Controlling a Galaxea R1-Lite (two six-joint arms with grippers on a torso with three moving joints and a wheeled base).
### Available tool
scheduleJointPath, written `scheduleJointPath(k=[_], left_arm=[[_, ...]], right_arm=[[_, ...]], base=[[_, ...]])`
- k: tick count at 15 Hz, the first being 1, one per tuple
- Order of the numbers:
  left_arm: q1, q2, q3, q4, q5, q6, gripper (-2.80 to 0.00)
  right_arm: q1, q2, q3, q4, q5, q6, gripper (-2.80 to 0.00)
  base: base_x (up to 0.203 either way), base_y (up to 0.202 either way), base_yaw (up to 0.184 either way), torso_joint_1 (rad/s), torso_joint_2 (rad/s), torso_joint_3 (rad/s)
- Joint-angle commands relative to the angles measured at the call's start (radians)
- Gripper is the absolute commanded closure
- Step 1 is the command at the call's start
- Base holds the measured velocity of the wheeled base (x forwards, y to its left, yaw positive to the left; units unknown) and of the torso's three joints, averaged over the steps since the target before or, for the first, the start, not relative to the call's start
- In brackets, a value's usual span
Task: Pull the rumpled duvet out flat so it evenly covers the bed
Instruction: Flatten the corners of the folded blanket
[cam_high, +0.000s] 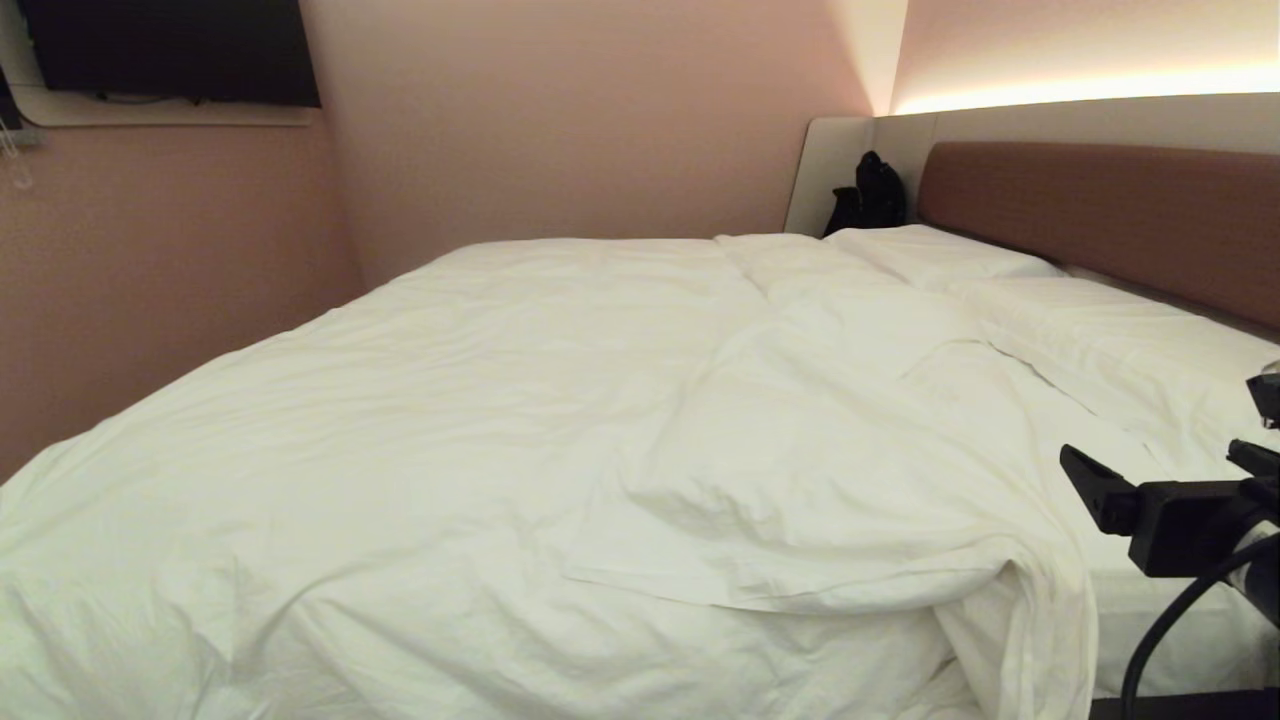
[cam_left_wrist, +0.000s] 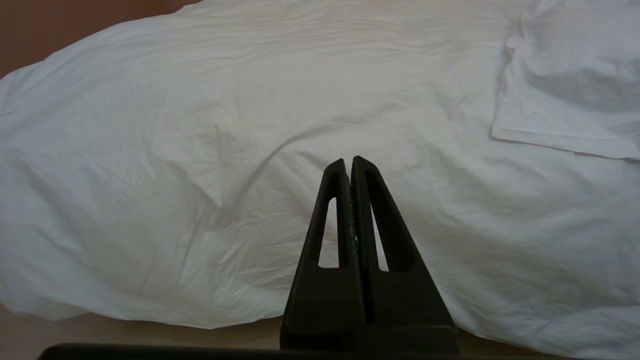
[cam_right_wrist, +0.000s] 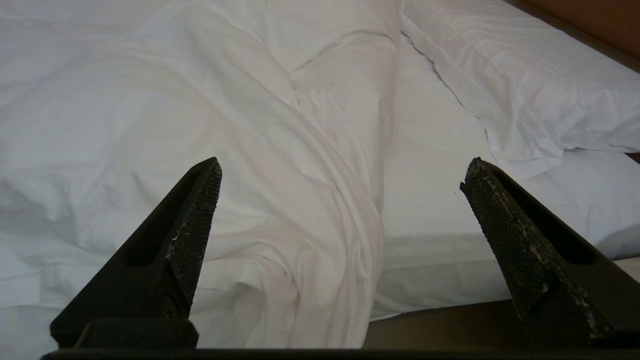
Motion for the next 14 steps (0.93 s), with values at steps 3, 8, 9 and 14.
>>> scheduleJointPath(k=[3,8,9,14], left_arm=[[0.0,0.0,0.0,0.0,0.001,0.0,0.0],[0.0,0.0,0.0,0.0,0.0,0.0,0.0],[0.0,0.0,0.0,0.0,0.0,0.0,0.0],[0.0,0.0,0.0,0.0,0.0,0.0,0.0]], right_arm=[[0.0,0.032,-0.005,-0.005,-0.003,-0.002,-2.8],[0.0,0.112,-0.082,-0.005,0.0,-0.004,-2.8],[0.0,0.138,-0.106,-0.006,0.004,-0.007,-2.8],[-0.01,0.41,-0.31,-0.005,0.053,-0.042,-2.8]], base=[[0.0,0.0,0.0,0.0,0.0,0.0],[0.0,0.0,0.0,0.0,0.0,0.0],[0.0,0.0,0.0,0.0,0.0,0.0],[0.0,0.0,0.0,0.0,0.0,0.0]])
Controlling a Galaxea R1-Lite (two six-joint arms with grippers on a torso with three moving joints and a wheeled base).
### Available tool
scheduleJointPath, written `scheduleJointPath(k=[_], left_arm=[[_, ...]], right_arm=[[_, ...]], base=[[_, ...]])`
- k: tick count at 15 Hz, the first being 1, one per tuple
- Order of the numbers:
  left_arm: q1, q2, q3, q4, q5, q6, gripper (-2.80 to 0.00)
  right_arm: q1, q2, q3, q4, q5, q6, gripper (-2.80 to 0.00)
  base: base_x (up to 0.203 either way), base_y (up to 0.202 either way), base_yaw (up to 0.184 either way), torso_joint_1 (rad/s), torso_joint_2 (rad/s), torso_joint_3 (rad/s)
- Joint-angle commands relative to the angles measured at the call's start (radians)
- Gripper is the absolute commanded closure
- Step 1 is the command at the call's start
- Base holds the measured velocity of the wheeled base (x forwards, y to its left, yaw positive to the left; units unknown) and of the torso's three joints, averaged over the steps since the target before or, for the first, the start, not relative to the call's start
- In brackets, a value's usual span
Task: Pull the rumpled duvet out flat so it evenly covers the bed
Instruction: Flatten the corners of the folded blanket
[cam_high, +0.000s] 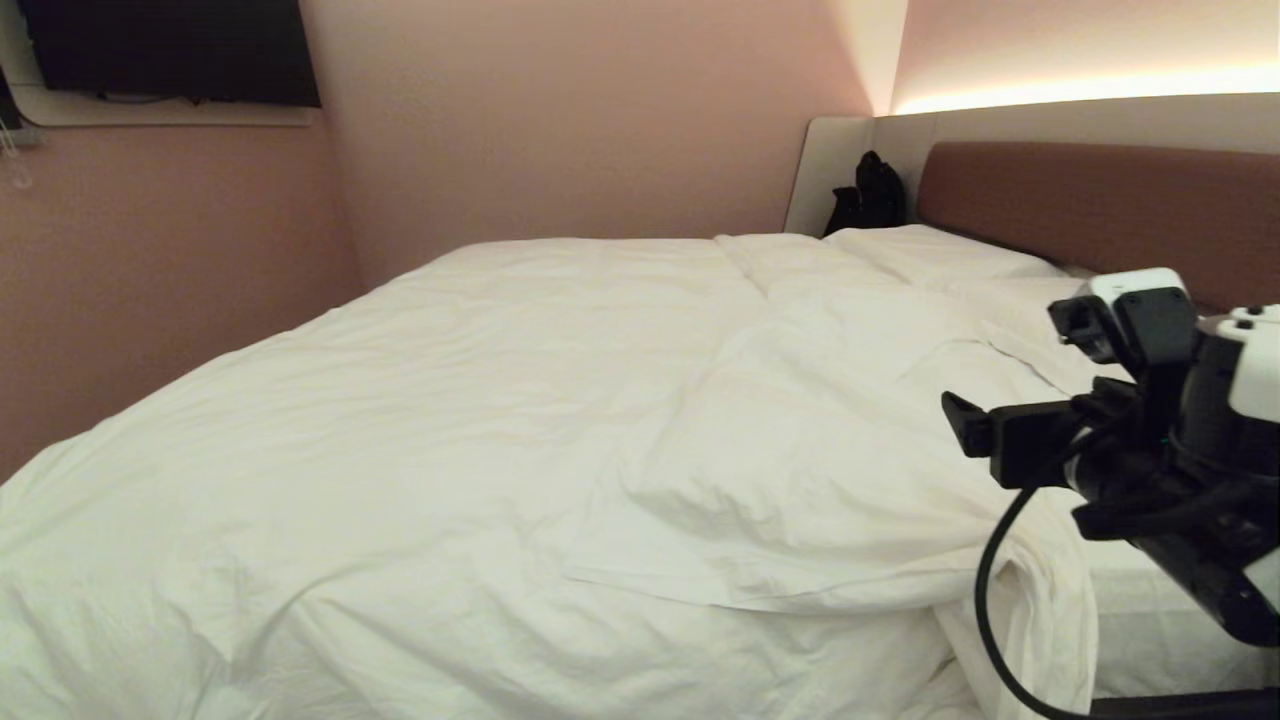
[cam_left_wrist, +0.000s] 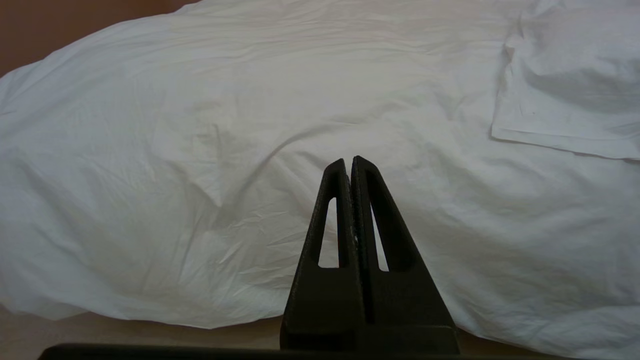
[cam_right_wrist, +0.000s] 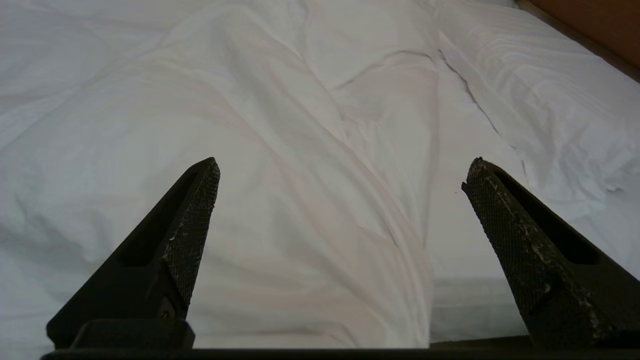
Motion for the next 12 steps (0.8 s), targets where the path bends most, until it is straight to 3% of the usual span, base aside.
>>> scheduleJointPath(k=[1,6,12], left_arm=[[0.0,0.0,0.0,0.0,0.0,0.0,0.0],[0.0,0.0,0.0,0.0,0.0,0.0,0.0],[0.0,0.0,0.0,0.0,0.0,0.0,0.0]], right_arm=[[-0.008,0.162,-0.095,-0.001,0.02,-0.017,-2.8],[-0.014,0.326,-0.229,0.001,0.041,-0.041,-2.8],[-0.085,0.415,-0.366,0.05,0.067,-0.069,-2.8]], base=[[0.0,0.0,0.0,0.0,0.0,0.0],[0.0,0.0,0.0,0.0,0.0,0.0],[0.0,0.0,0.0,0.0,0.0,0.0]])
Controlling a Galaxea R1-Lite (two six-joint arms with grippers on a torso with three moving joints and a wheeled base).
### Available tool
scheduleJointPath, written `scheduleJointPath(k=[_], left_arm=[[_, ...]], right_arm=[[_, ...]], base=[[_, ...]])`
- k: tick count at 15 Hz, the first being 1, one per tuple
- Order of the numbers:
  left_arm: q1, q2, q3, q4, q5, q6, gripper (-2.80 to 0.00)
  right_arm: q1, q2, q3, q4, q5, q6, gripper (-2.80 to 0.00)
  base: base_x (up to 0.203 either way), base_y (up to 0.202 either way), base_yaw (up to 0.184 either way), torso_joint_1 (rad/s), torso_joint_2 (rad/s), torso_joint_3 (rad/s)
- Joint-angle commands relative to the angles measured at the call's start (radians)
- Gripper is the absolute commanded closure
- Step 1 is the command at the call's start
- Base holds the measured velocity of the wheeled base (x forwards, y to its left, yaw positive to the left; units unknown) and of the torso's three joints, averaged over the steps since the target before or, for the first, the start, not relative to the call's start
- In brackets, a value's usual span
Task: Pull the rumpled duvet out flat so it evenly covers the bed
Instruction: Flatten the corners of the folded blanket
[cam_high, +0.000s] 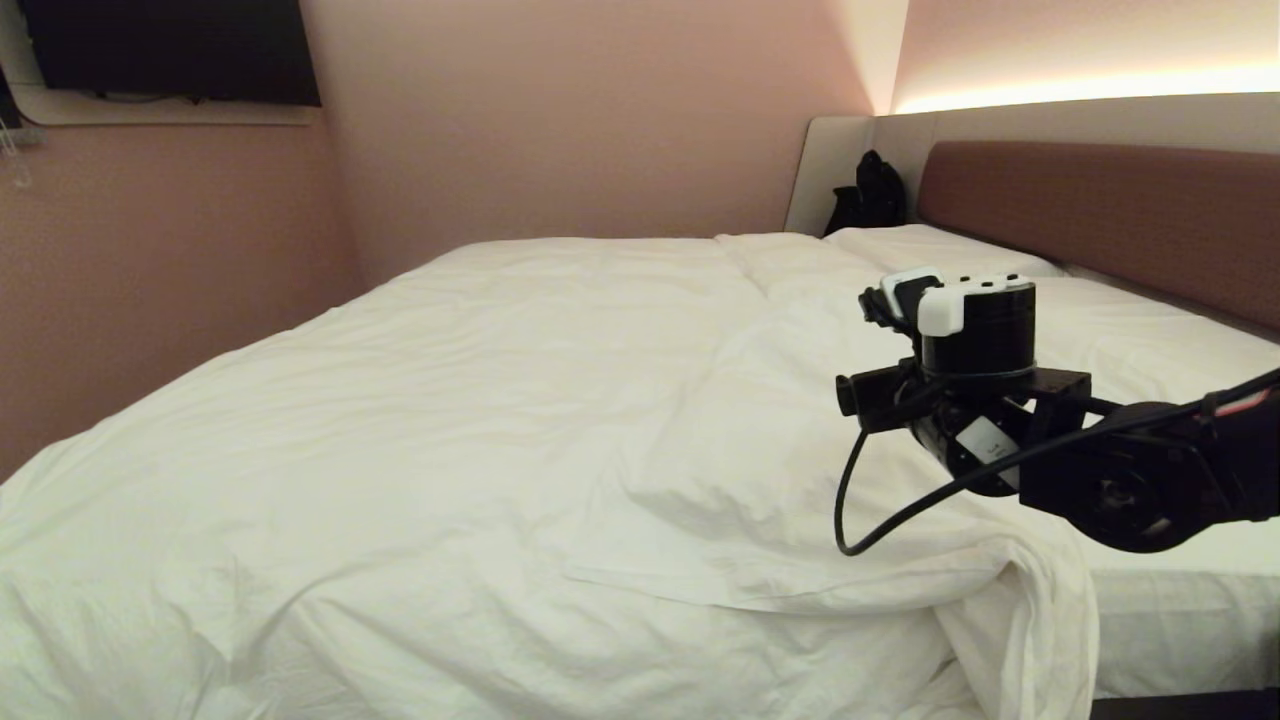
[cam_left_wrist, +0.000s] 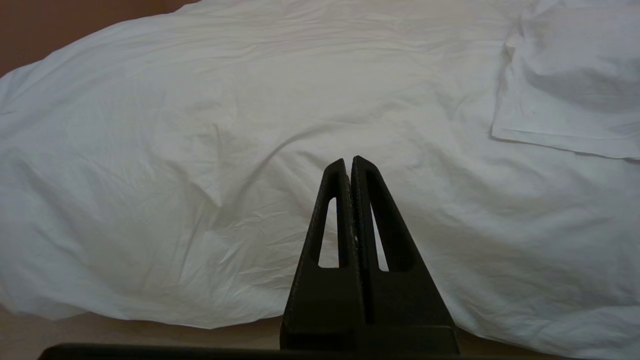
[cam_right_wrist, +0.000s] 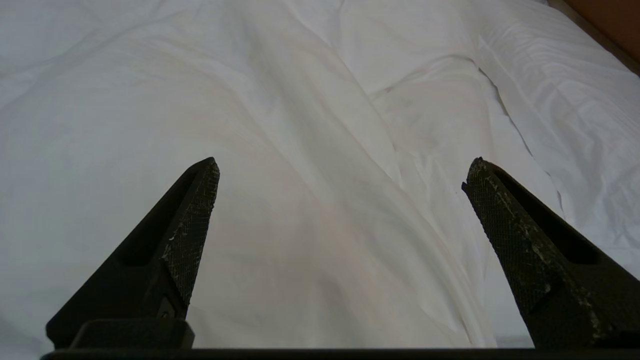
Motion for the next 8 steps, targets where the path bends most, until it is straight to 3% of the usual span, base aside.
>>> scheduleJointPath(k=[1,2,8], left_arm=[[0.0,0.0,0.0,0.0,-0.001,0.0,0.0],[0.0,0.001,0.0,0.0,-0.001,0.0,0.0],[0.0,0.0,0.0,0.0,-0.001,0.0,0.0]], right_arm=[[-0.014,0.022,-0.02,0.019,0.0,-0.002,-2.8],[-0.019,0.021,-0.024,0.029,0.001,-0.004,0.0],[-0.028,0.091,-0.199,0.133,0.001,-0.004,0.0]], base=[[0.0,0.0,0.0,0.0,0.0,0.0],[0.0,0.0,0.0,0.0,0.0,0.0],[0.0,0.0,0.0,0.0,0.0,0.0]])
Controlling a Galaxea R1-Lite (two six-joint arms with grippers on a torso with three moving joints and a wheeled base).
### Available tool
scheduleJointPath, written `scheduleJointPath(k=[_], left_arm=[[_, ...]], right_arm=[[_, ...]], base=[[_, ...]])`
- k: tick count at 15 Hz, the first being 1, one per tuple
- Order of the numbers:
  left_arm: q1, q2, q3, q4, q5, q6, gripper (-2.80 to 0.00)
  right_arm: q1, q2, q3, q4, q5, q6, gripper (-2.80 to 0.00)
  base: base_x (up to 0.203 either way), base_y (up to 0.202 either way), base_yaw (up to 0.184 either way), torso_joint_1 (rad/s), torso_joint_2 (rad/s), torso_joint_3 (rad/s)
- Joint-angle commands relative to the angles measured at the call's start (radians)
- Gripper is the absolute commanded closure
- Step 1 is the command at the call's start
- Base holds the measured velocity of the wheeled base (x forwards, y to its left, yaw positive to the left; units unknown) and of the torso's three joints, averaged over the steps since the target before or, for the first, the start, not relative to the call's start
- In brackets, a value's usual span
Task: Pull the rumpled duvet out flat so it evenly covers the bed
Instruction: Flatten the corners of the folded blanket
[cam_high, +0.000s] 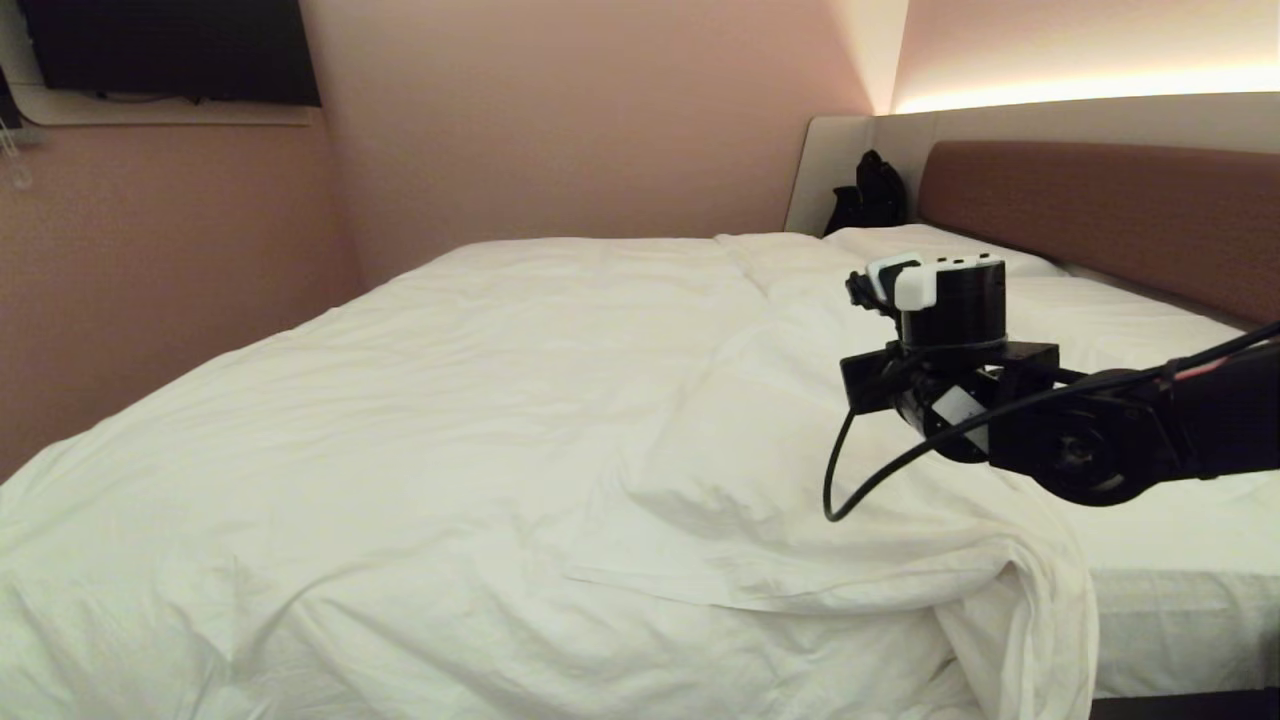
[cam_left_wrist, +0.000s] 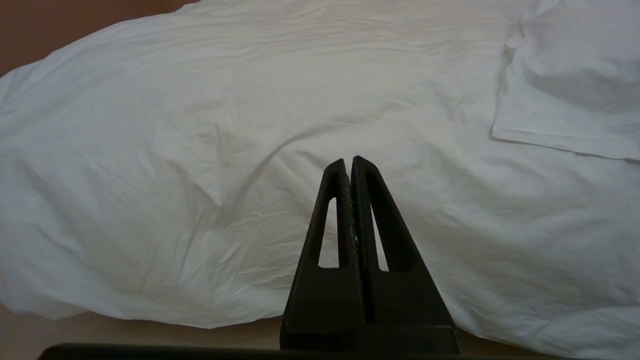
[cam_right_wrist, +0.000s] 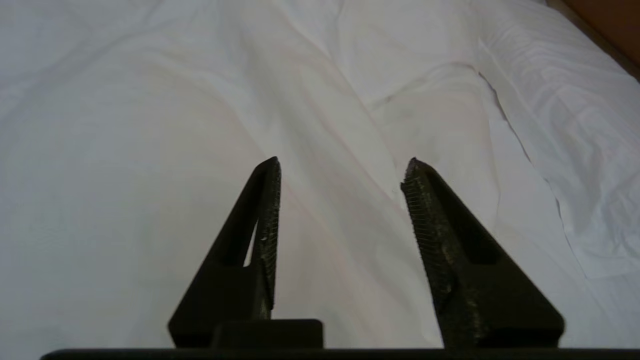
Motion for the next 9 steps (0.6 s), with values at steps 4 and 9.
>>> scheduleJointPath(k=[4,9], left_arm=[[0.0,0.0,0.0,-0.001,0.001,-0.012,0.0],[0.0,0.0,0.0,-0.001,0.001,-0.021,0.0]], right_arm=[[0.019,0.158,-0.207,0.105,-0.004,-0.001,0.0],[0.082,0.323,-0.431,0.232,0.011,0.025,0.0]], base=[[0.0,0.0,0.0,0.0,0.0,0.0],[0.0,0.0,0.0,0.0,0.0,0.0]])
